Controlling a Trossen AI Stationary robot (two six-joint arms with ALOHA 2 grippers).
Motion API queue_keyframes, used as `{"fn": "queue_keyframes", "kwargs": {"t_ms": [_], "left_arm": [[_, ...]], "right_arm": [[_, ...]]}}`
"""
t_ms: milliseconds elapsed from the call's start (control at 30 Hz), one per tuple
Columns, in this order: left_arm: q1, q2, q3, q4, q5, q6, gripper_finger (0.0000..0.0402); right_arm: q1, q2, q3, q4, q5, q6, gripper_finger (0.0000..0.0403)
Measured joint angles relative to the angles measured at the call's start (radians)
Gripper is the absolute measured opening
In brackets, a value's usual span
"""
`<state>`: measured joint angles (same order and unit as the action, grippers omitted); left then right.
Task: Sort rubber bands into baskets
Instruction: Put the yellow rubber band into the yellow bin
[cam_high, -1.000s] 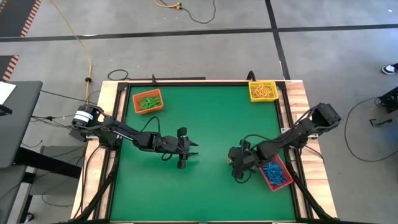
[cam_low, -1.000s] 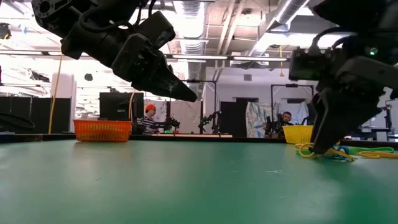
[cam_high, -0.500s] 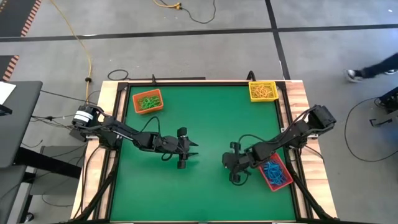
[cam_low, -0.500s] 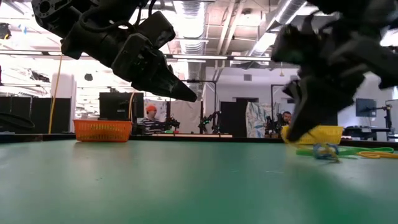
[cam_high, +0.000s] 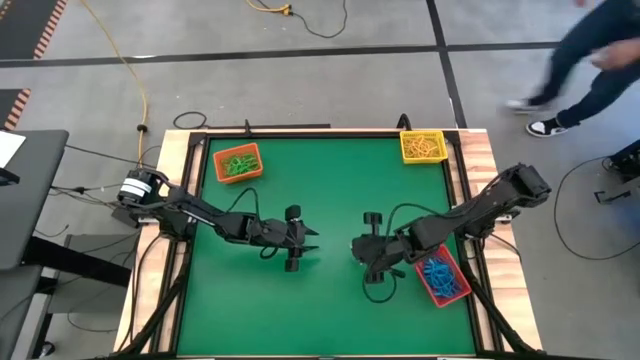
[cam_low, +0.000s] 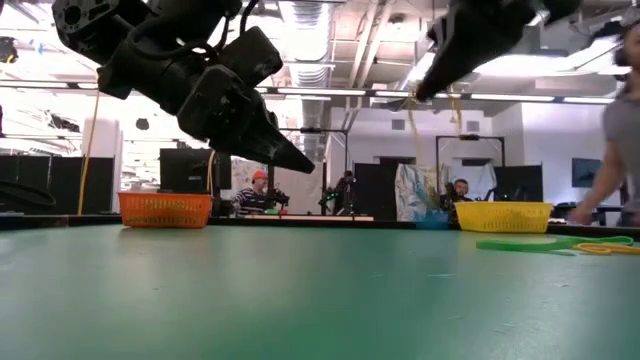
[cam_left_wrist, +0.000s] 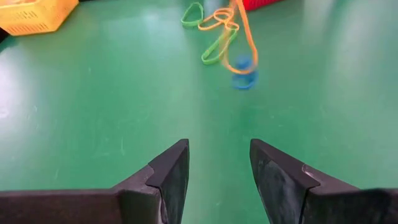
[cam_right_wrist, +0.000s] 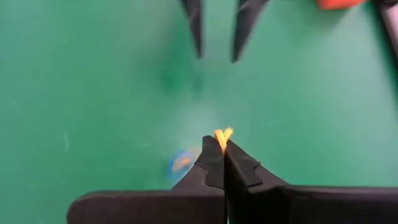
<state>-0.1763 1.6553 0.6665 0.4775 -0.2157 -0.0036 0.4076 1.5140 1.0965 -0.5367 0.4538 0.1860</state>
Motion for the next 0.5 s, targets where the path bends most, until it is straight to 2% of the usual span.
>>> {"fn": "queue_keyframes", "kwargs": {"t_ms": [300,500], "left_arm": [[0.0,0.066,-0.001,0.029,0.002,0.0,0.016],[0.0,0.082,0.001,0.057,0.002,0.008,0.016]], "right_arm": [[-0.037,-0.146,0.021,-0.223,0.141,0.045,0.0014],[-0.108,-0.194,0.021,-0.366,0.178,0.076,0.0018]]}}
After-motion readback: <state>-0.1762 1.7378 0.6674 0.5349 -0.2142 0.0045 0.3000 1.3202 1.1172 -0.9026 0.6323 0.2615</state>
